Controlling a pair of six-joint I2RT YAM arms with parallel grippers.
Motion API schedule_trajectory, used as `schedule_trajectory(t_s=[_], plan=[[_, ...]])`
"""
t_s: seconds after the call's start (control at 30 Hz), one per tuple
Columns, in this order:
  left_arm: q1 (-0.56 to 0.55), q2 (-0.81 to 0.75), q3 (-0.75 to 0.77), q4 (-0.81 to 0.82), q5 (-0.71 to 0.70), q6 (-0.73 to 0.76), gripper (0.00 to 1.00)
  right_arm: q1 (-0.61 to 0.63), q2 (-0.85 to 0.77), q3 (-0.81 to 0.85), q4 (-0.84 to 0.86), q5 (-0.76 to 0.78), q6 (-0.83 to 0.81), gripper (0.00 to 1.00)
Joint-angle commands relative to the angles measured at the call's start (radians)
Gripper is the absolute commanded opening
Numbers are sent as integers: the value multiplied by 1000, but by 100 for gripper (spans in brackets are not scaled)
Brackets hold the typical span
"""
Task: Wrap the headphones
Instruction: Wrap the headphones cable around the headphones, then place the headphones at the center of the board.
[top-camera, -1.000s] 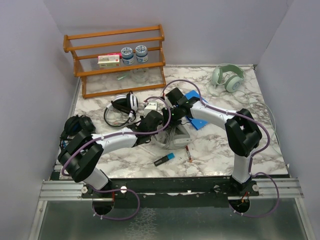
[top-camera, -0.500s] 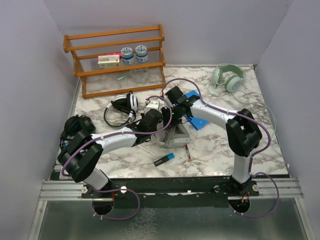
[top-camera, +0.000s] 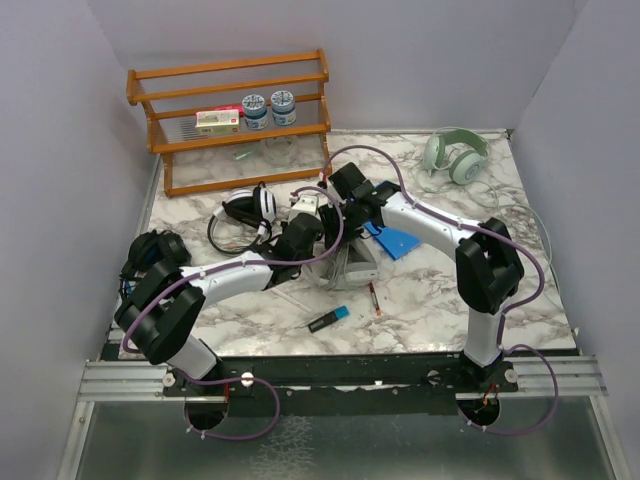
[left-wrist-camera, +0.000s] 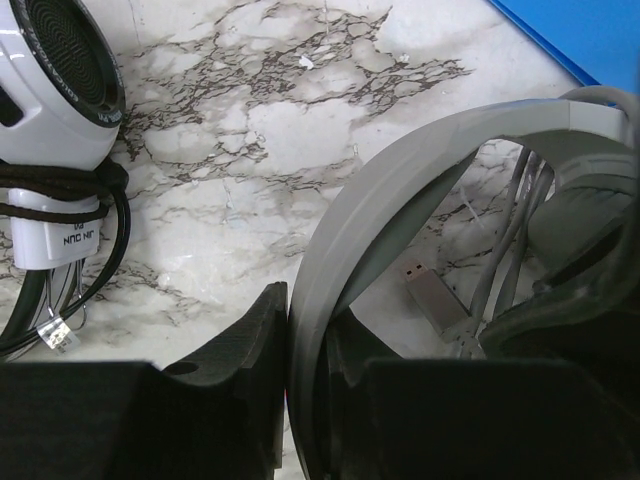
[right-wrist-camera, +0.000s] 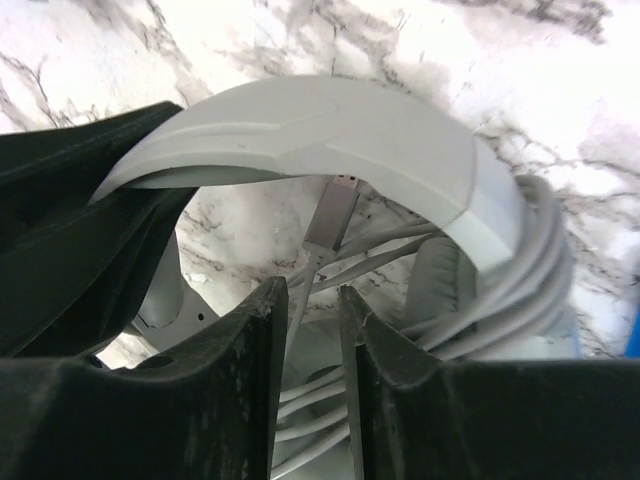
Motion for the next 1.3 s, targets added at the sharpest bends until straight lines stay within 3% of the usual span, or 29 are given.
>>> schedule_trajectory(t_s=[0.0,0.2,0.33,0.73,1.0,1.07,1.17,1.23,1.27], plan=[[10,-24,27,14,32,-81,17,-5,-22,48,-42,89,2,38],[14,1,33,-14,76,-131,17,-6,-124,15,37,85,-3,45],[41,6,41,-35,105,-175,17,-15,-200,-9,65,107,-3,56],[246,105,130,-61,143,-223,21,-36,-510,-201,209,355,3,88],[364,350,371,-56,162,-193,23,-41,-601,-252,183,391,21,91],[388,413,442,-51,188,-180,30,-43,-620,-272,179,399,30,91],[415,491,575,-132,179,-180,56,-45,-652,-292,171,412,35,91],[418,494,623,-182,166,-168,63,-52,-665,-295,153,435,34,92],[418,475,622,-184,170,-163,72,-60,-669,-296,142,443,33,92]])
